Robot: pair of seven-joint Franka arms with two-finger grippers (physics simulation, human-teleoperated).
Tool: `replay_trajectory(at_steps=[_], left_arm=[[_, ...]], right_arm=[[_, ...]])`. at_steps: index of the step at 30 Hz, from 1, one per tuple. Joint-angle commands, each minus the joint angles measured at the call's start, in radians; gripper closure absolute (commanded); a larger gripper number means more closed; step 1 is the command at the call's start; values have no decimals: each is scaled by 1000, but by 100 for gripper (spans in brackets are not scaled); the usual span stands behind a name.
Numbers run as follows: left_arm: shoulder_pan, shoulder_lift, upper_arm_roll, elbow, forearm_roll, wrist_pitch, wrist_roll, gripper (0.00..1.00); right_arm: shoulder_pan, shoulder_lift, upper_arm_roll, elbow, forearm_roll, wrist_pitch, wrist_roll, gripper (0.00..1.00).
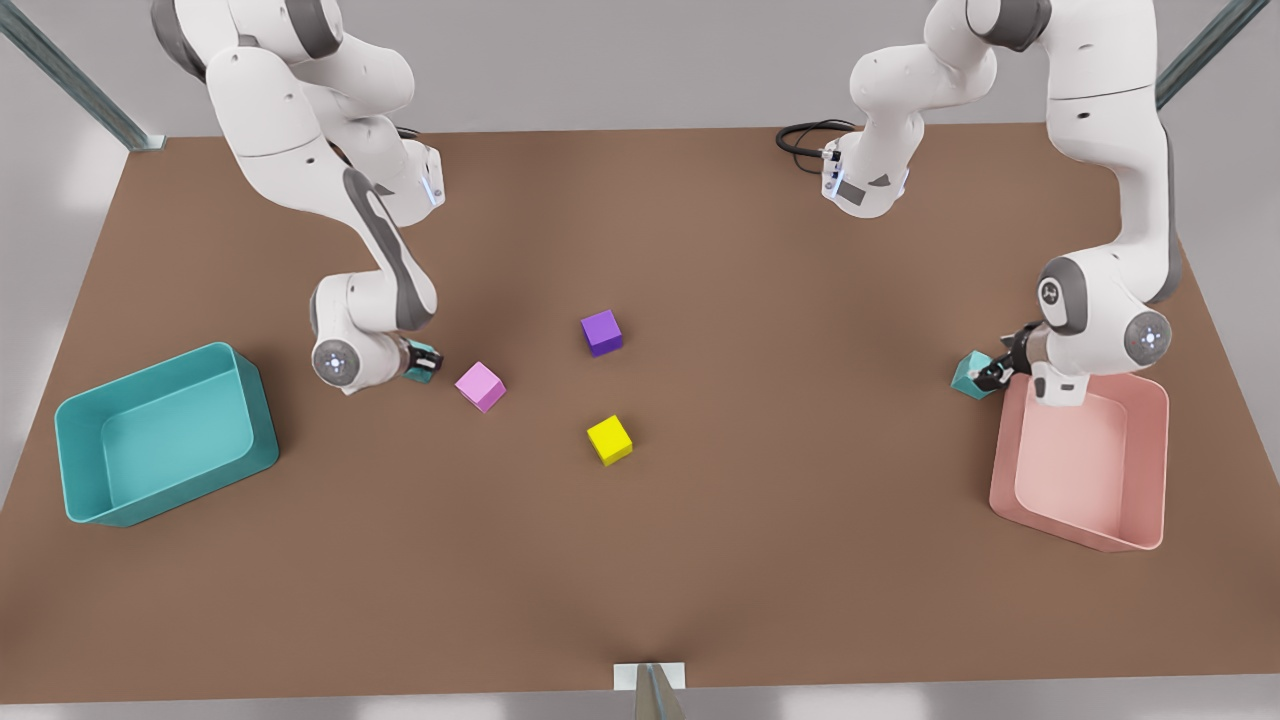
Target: Stack the two blue cubes on top of each other
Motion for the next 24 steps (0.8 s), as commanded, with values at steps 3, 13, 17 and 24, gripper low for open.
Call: replay_trajectory(at_steps=[3,13,17,24], left_arm=[[9,4,5,-14,4,100,-472,0],[9,59,3,-25,25,167,-429,0],[9,79,3,-25,24,218,-429,0],[10,103,3,-31,24,175,-429,0]], right_arm=[[-22,-27,-2,107,47,-211,-167,35],[323,81,0,570,485,-131,347,34],[510,233,-7,690,474,96,666,34],[631,410,-46,750,373,212,789,34]])
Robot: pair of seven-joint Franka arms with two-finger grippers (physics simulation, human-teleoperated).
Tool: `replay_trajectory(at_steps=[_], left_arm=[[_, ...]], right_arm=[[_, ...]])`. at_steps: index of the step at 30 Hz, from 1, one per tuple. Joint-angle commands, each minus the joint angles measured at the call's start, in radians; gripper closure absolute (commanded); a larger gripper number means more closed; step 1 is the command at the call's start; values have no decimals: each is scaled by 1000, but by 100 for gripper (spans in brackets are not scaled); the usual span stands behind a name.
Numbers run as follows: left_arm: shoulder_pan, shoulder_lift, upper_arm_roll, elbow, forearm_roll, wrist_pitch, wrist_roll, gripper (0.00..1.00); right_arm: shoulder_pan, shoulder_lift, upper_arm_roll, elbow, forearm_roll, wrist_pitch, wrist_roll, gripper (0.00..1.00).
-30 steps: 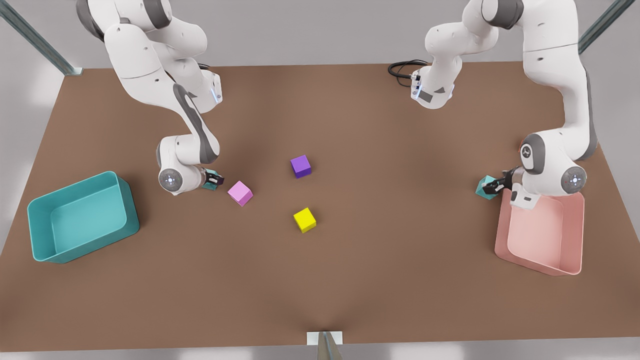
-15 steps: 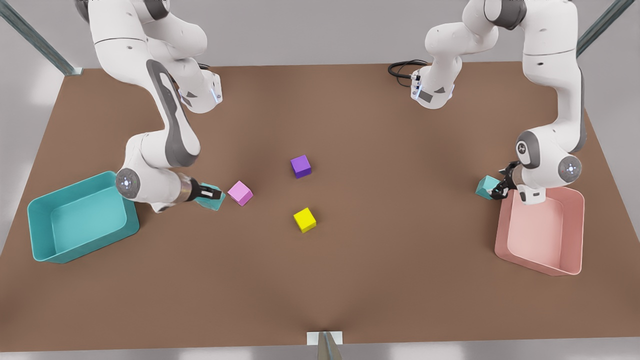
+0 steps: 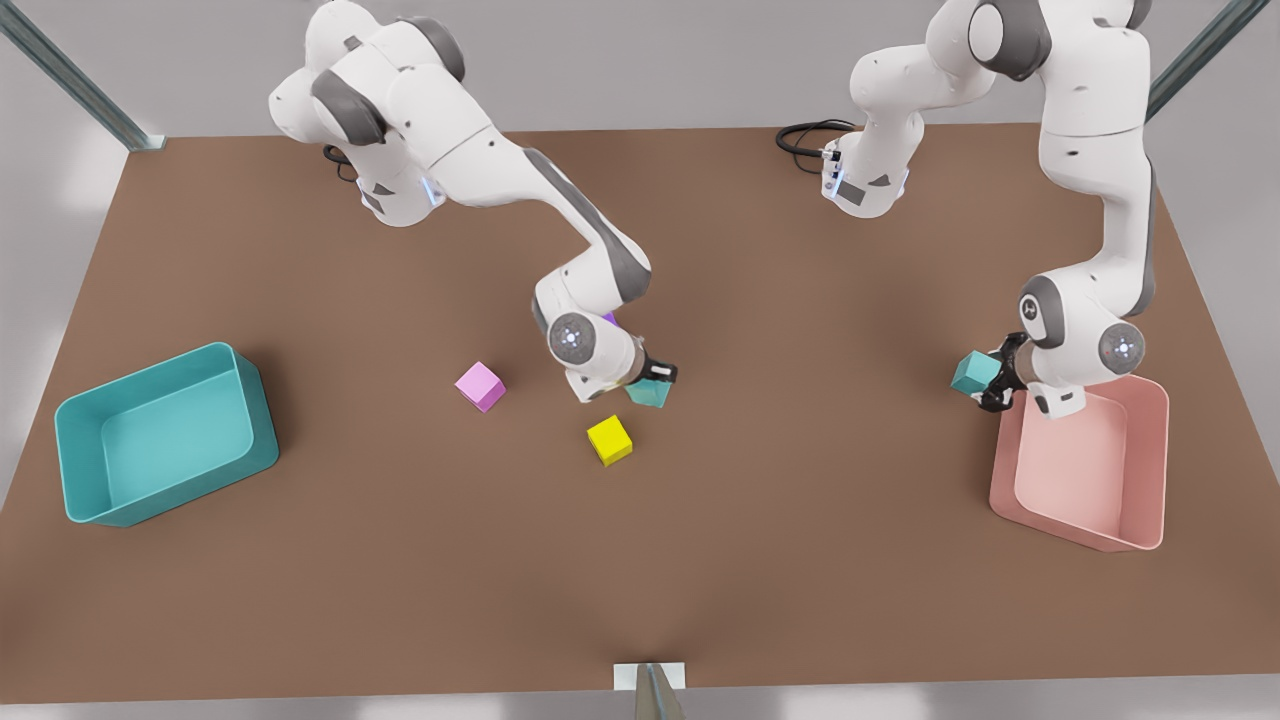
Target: Stack the two blue cubes on top of each other
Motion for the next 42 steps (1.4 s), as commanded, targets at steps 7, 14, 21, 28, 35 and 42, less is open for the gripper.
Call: replay_trajectory(at_steps=[7,14,21,28,35,42], left_arm=[[3,8,0,-6,1,-25,-113,0],[11,29,0,-5,6,-45,-110,0],[20,75,2,0,12,-8,-105,0],[25,117,0,0,11,43,-94,26],[-14,11,-44,0,-117,-89,-110,51],[-279,209,-383,535,-170,-287,-585,50]], right_arm=[[25,51,-21,19,-36,107,471,0],[-38,-250,-119,30,-98,-411,432,0],[-432,-290,-150,226,-651,-789,-834,0],[-609,-598,32,58,-700,-769,-911,0],[-610,-592,32,56,-698,-773,-908,0],[-610,-592,32,56,-701,-772,-906,0]])
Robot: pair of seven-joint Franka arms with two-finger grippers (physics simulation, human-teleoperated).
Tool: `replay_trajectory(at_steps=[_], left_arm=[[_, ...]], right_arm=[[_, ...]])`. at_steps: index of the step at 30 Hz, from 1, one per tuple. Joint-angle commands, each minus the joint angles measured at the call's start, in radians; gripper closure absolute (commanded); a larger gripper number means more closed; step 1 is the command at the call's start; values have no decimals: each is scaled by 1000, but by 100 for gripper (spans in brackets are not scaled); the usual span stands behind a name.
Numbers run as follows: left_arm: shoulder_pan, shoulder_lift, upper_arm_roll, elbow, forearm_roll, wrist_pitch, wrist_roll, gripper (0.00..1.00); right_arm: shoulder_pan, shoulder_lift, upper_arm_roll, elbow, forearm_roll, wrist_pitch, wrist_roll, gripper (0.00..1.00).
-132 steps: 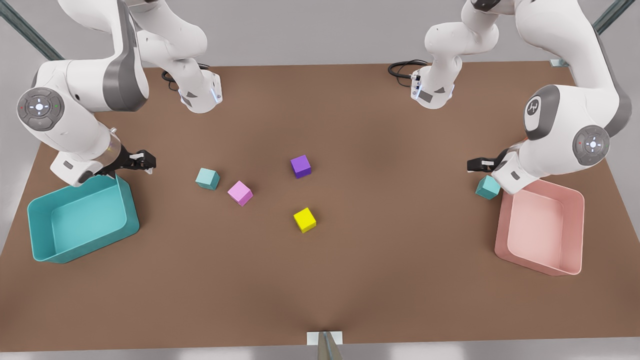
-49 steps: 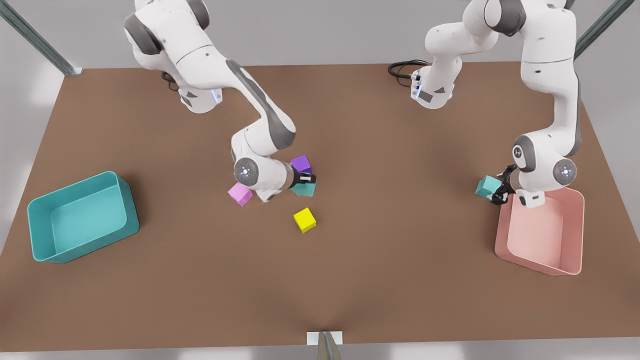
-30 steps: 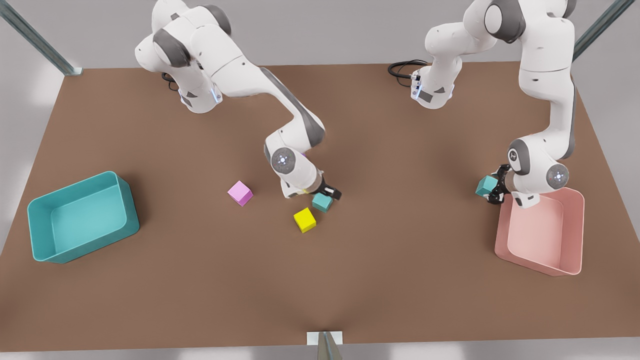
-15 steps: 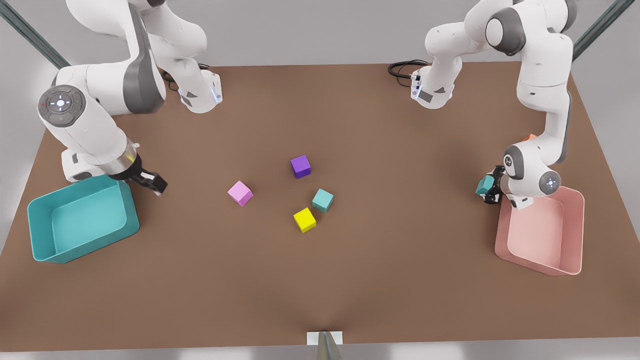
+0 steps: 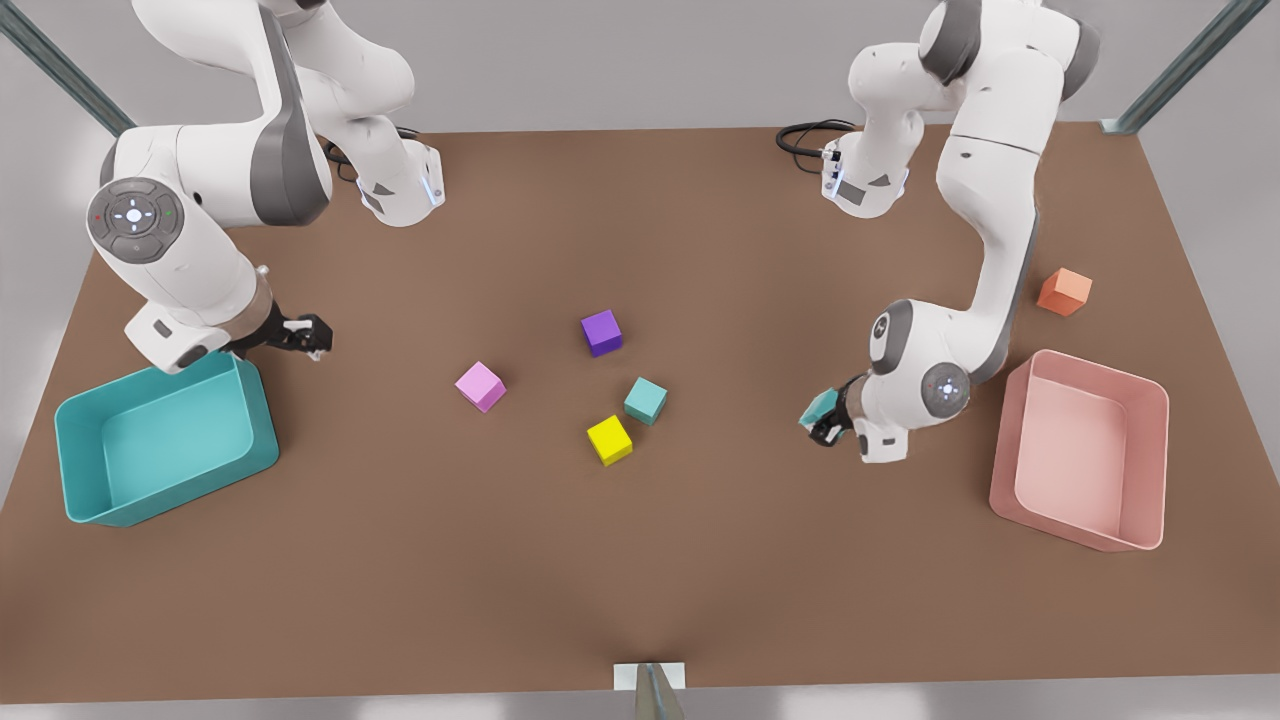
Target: Stack the two blue cubes on top of each other
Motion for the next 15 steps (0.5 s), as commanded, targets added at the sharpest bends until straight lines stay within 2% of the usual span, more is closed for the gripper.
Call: replay_trajectory(at_steps=[1,2,4,11,13,15], left_arm=[[-102,73,-14,183,1,-148,-364,49],[-177,157,-14,318,31,-148,-370,47],[-254,213,-12,388,87,-118,-370,47],[-300,253,-15,417,129,-29,-404,47],[-313,248,-83,416,129,-35,-437,47],[-372,251,-81,417,133,-33,-477,47]], right_arm=[[0,-1,0,0,-1,-8,-297,0],[0,-1,0,0,-1,-8,-295,0],[0,-3,0,0,-1,-9,-295,0],[20,20,-3,5,-8,-12,-289,0],[23,45,-6,14,-17,-14,-289,0],[18,43,-9,14,-14,-17,-285,0]])
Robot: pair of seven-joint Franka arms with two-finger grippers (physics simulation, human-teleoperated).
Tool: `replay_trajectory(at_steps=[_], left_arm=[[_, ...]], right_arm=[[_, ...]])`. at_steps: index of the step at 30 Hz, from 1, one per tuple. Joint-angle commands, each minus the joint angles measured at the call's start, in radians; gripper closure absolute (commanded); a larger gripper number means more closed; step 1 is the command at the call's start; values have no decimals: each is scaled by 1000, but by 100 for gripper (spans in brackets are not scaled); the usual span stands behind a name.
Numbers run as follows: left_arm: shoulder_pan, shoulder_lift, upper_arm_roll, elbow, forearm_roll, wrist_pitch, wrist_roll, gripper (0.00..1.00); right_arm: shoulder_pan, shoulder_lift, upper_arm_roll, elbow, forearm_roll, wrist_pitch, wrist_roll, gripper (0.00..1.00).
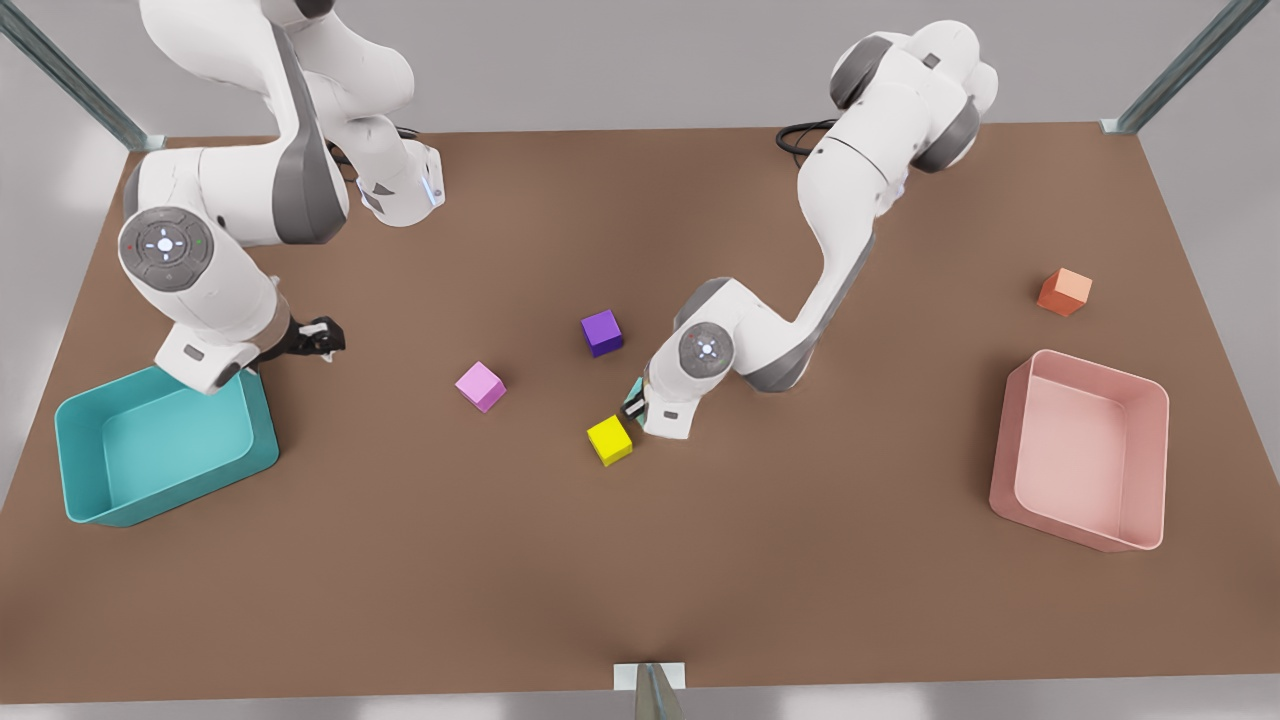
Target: Stack the two blue cubes on top of each other
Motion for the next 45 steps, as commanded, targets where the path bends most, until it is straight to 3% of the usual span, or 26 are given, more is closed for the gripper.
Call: replay_trajectory(at_steps=[1,8,14,30,32,33,45], left_arm=[[-41,5,3,2,5,17,-242,47],[-85,34,13,-12,70,18,-247,47],[-55,-14,5,-118,100,15,-257,47],[-32,6,13,-113,177,94,-253,45],[-33,9,11,-112,179,95,-253,29],[-32,9,11,-112,179,97,-251,0],[-32,9,11,-113,179,97,-251,0]], right_arm=[[-5,1,-2,1,-2,-5,-122,0],[-4,7,-2,0,-4,-5,-123,0],[-5,18,-2,3,0,-5,-123,0],[-7,23,-2,-6,1,-12,-131,0],[-7,29,-2,-6,1,-13,-131,0],[-8,29,-2,-6,1,-13,-135,0],[-17,35,-2,-6,9,-21,-125,0]])
